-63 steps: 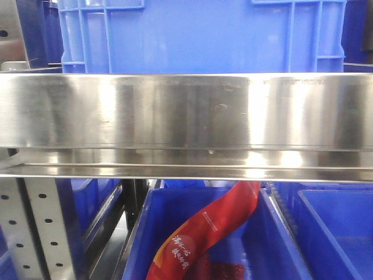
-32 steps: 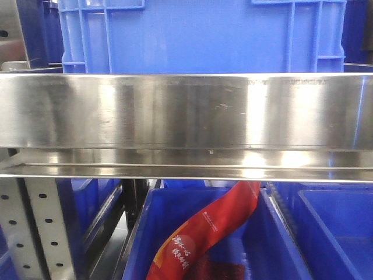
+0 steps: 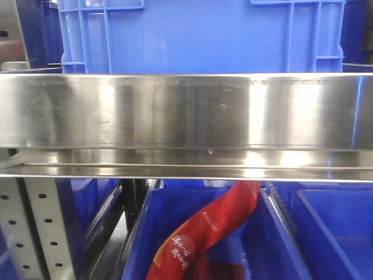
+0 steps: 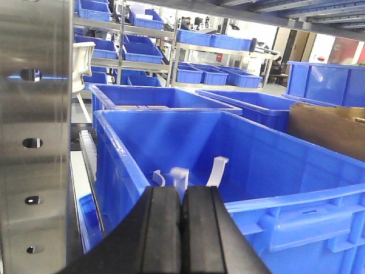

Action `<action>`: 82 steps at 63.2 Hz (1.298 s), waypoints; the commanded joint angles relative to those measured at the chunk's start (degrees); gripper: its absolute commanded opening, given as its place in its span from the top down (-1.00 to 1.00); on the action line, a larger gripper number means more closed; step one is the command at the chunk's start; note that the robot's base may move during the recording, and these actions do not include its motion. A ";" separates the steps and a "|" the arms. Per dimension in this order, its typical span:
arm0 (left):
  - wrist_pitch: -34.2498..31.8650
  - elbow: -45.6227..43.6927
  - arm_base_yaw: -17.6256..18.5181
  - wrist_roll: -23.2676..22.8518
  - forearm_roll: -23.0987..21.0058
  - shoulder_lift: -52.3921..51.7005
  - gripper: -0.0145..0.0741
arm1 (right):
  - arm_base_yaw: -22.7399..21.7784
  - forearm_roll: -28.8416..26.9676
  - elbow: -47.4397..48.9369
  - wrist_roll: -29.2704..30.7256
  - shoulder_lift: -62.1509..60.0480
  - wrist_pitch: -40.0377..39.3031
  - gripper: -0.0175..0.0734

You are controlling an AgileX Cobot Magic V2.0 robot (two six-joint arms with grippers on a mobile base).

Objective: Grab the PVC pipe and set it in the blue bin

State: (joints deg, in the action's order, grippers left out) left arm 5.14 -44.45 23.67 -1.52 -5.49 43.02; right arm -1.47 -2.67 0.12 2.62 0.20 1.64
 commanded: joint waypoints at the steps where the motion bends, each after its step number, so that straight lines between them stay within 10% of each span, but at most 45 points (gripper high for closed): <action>1: -1.08 -0.05 -0.15 -0.05 -0.20 -0.42 0.92 | -0.20 0.41 -0.12 -0.08 -0.20 -0.28 0.99; 82: -1.38 0.31 -0.15 -0.05 -0.20 -0.42 0.92 | -0.20 0.41 -0.12 -0.08 -0.20 -0.39 0.99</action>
State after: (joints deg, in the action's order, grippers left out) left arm 5.14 -44.41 23.67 -1.52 -5.49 43.02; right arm -1.47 -2.67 0.12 2.62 0.20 2.22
